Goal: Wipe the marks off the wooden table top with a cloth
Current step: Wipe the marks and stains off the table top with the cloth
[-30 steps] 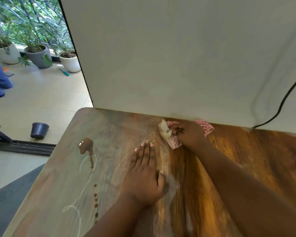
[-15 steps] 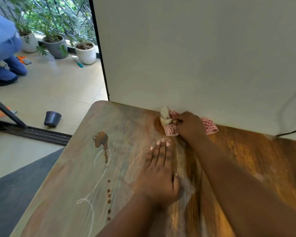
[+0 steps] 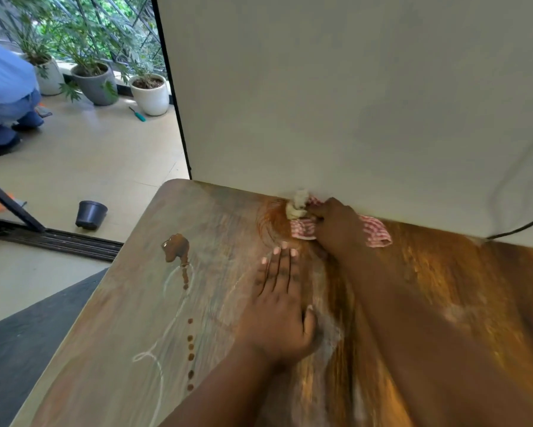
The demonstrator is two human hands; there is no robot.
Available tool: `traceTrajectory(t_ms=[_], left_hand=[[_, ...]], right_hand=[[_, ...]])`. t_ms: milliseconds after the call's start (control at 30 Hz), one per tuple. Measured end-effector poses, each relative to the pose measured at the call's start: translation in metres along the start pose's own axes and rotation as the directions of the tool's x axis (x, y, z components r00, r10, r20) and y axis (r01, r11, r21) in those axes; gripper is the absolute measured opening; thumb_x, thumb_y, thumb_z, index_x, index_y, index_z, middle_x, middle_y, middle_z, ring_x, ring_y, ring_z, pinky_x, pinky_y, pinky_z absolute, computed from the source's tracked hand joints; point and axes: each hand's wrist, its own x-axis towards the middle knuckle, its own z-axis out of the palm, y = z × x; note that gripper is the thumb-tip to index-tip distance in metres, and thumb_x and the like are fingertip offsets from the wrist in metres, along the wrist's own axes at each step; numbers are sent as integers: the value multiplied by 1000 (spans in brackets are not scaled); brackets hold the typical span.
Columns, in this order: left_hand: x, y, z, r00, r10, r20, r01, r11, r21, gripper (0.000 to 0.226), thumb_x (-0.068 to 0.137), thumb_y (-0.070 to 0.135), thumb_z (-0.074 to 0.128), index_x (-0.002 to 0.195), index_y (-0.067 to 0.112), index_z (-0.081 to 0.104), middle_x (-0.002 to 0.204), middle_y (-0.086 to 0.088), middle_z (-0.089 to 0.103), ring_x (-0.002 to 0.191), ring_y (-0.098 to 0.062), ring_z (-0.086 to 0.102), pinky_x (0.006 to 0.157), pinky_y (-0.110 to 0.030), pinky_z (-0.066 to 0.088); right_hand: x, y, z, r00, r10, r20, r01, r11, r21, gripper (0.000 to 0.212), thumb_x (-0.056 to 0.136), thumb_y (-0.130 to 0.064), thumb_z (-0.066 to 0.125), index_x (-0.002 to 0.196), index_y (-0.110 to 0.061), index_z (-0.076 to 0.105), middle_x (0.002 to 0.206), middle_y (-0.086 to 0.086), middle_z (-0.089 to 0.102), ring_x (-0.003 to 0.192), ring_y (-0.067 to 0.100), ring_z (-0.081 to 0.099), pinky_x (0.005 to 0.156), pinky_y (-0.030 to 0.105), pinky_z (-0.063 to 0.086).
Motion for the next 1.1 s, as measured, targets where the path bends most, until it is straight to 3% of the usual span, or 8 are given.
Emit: traceTrajectory(t_ms=[100, 233, 367, 567, 700, 767, 967, 1100], left_hand=[[-3, 1, 1, 998, -4, -64, 4, 1000, 7, 82, 90, 43, 27, 149, -1, -8, 157, -20, -14, 146, -28, -17, 119, -42, -8], [-6, -3, 0, 998, -20, -62, 16, 998, -60, 83, 94, 59, 13, 149, 4, -15, 157, -15, -22, 145, -23, -21, 118, -38, -11], [-6, -12, -13, 996, -85, -25, 80, 983, -168, 94, 82, 76, -7, 147, 11, -21, 156, -9, -27, 141, -15, -31, 116, -33, -18], [-3, -58, -42, 985, -167, 52, 167, 986, -3, 105, 71, 82, -13, 148, 10, -18, 157, -10, -21, 140, -16, -28, 112, -29, -22], [-14, -79, -53, 976, -203, 78, 202, 979, 22, 101, 77, 77, -3, 149, 7, -12, 160, -11, -14, 145, -18, -20, 116, -32, -15], [-21, -83, -55, 977, -192, 95, 189, 981, 34, 105, 73, 79, -8, 149, 7, -12, 160, -11, -13, 145, -18, -20, 117, -34, -14], [-46, -74, -47, 981, -136, 141, 139, 990, -8, 103, 72, 79, -12, 149, 11, -13, 158, -5, -17, 143, -14, -23, 115, -29, -19], [-56, -64, -47, 987, -48, 155, 49, 999, 2, 104, 71, 80, -14, 148, 11, -14, 155, -3, -20, 141, -12, -26, 110, -24, -24]], right_hand=[[-30, -36, 10, 982, -187, -4, 187, 977, 100, 29, 90, -14, 50, 113, -13, 67, 116, 19, 64, 105, 35, 59, 92, 40, 42], [-93, 0, -10, 940, -304, 154, 275, 944, 182, 32, 82, -17, 53, 109, -27, 69, 104, 7, 68, 93, 23, 59, 86, 37, 45], [-122, 30, -26, 959, -203, 198, 160, 964, 213, 47, 77, -1, 57, 110, -33, 67, 108, 4, 68, 93, 16, 59, 90, 33, 45], [-62, -44, 3, 986, 165, 0, -165, 985, 47, 40, 86, -19, 51, 124, -29, 57, 133, 7, 54, 117, 32, 50, 95, 38, 39], [-128, -75, 17, 988, -128, 84, 113, 980, 163, 42, 82, -23, 57, 119, -42, 59, 121, 0, 60, 107, 27, 52, 89, 32, 37], [-179, -48, 6, 980, -166, 113, 135, 962, 236, 47, 75, -22, 50, 117, -43, 60, 113, 0, 62, 102, 25, 52, 82, 28, 33], [-147, -8, -13, 972, 226, 58, -233, 955, 184, 38, 83, -19, 57, 116, -37, 63, 123, 5, 62, 106, 26, 57, 88, 32, 45], [-167, -64, 10, 994, 75, 81, -88, 980, 181, 38, 86, -22, 54, 117, -43, 60, 122, -2, 57, 108, 25, 51, 93, 35, 40]])
